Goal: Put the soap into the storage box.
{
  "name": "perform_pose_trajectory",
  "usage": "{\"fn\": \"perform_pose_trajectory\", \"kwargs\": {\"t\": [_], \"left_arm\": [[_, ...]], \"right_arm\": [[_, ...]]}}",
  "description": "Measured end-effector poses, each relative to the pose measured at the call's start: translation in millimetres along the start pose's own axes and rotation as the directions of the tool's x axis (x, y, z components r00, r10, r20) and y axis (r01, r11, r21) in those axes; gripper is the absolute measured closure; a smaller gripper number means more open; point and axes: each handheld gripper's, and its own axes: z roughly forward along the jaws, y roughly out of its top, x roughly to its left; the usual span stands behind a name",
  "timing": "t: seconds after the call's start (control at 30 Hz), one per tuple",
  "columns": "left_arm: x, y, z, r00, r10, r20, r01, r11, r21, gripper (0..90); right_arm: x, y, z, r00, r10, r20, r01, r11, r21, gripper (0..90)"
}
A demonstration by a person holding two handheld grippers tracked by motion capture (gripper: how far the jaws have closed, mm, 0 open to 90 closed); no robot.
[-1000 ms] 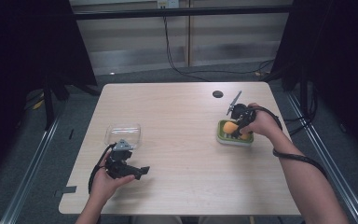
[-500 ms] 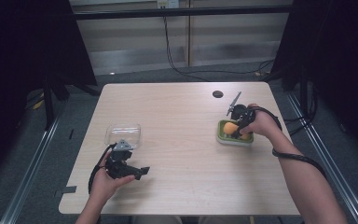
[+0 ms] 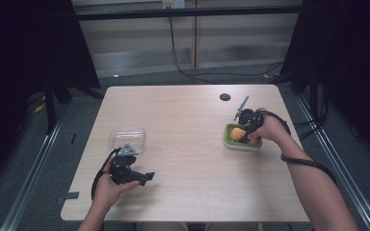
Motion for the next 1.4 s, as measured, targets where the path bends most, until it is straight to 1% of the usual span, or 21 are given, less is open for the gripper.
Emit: {"fn": "perform_pose_trajectory", "kwargs": {"t": [0.1,0.13,0.2,0.3,0.5,0.57,0.63,0.67,0.73,0.87,0.9,0.97,1.0,1.03,1.07,1.1,1.13,1.2,1.23,1.33,1.4], "left_arm": [[-0.1,0.3,-0.2,1.0000,0.001,0.001,-0.001,1.0000,-0.002,2.4],[0.0,0.4,-0.4,1.0000,0.003,-0.001,-0.003,1.0000,-0.001,2.4],[0.0,0.4,-0.3,1.0000,0.002,-0.001,-0.002,1.0000,0.000,2.4],[-0.4,0.3,0.1,1.0000,0.001,-0.003,-0.001,1.0000,0.002,2.4],[-0.4,0.0,-0.6,1.0000,0.001,-0.001,-0.001,1.0000,0.002,2.4],[0.0,0.6,-1.6,1.0000,0.009,-0.004,-0.009,0.9999,0.007,2.4],[-0.5,0.9,-1.6,1.0000,0.005,-0.001,-0.005,1.0000,0.007,2.4],[-0.9,1.3,-1.2,1.0000,0.004,0.003,-0.004,1.0000,-0.007,2.4],[-1.4,1.8,-1.8,1.0000,0.002,0.003,-0.002,1.0000,-0.004,2.4],[-0.8,1.1,-1.5,1.0000,0.006,0.001,-0.006,1.0000,-0.007,2.4],[-0.8,1.1,-1.5,1.0000,0.006,0.001,-0.006,1.0000,-0.007,2.4],[-0.4,1.6,-2.4,1.0000,0.008,-0.002,-0.008,1.0000,-0.002,2.4],[-0.9,1.8,-2.3,1.0000,0.000,0.001,0.000,1.0000,-0.008,2.4],[-1.2,2.3,-2.0,1.0000,0.005,-0.001,-0.005,0.9998,-0.018,2.4],[-1.5,2.9,-2.8,1.0000,0.004,0.001,-0.004,1.0000,-0.009,2.4],[-1.6,3.2,-2.8,1.0000,0.005,0.004,-0.005,1.0000,-0.004,2.4],[-2.2,3.2,-1.4,1.0000,0.002,0.006,-0.002,0.9998,-0.019,2.4],[-2.3,3.4,-1.4,0.9999,0.008,0.006,-0.008,0.9999,-0.007,2.4],[-2.8,3.5,-1.1,1.0000,0.005,0.006,-0.005,1.0000,-0.007,2.4],[-3.3,4.1,-0.9,0.9999,0.008,0.008,-0.008,0.9999,-0.010,2.4],[-3.4,4.2,-0.7,0.9999,0.008,0.009,-0.008,0.9999,-0.009,2.4]], "right_arm": [[-0.1,-0.6,-0.3,1.0000,0.009,-0.002,-0.009,1.000,0.000,49.5],[-1.1,-0.7,-0.1,1.0000,-0.002,0.001,0.002,1.000,-0.005,49.4],[-0.2,-1.2,-0.4,0.9998,0.020,-0.006,-0.020,1.000,-0.001,49.0],[-2.4,-1.4,-1.3,1.0000,0.008,0.002,-0.008,1.000,-0.013,48.6],[-3.3,-2.8,-8.6,0.9991,0.043,0.002,-0.043,0.999,-0.029,47.6],[-4.2,-3.5,-11.6,0.9991,0.042,0.005,-0.042,0.998,-0.045,47.3],[-3.5,-4.2,-14.4,0.9977,0.068,0.001,-0.068,0.996,-0.051,46.4],[-2.6,-5.0,-17.0,0.9955,0.095,0.007,-0.094,0.994,-0.053,44.8],[-3.2,-5.4,-17.9,0.9961,0.087,0.010,-0.087,0.994,-0.062,44.4],[1.2,-7.7,-27.0,0.9900,0.141,-0.007,-0.141,0.985,-0.096,42.1],[1.2,-7.7,-27.0,0.9900,0.141,-0.007,-0.141,0.985,-0.096,42.1],[4.7,-9.9,-31.8,0.9858,0.168,-0.010,-0.168,0.979,-0.118,39.6],[4.7,-9.9,-31.8,0.9858,0.168,-0.010,-0.168,0.979,-0.118,39.6],[6.1,-10.7,-32.6,0.9842,0.176,-0.018,-0.177,0.976,-0.126,39.1],[8.4,-11.9,-34.4,0.9824,0.185,-0.025,-0.187,0.973,-0.133,38.1],[8.9,-12.8,-34.8,0.9838,0.178,-0.023,-0.179,0.974,-0.138,37.4],[10.8,-13.3,-35.9,0.9819,0.188,-0.024,-0.189,0.972,-0.139,37.0],[13.3,-14.7,-37.0,0.9818,0.188,-0.027,-0.190,0.970,-0.152,36.3],[15.7,-15.7,-37.5,0.9799,0.197,-0.032,-0.199,0.967,-0.161,35.9],[20.2,-18.1,-37.7,0.9809,0.191,-0.035,-0.194,0.965,-0.175,34.1],[23.5,-20.1,-37.6,0.9796,0.196,-0.044,-0.201,0.960,-0.193,33.2]]}}
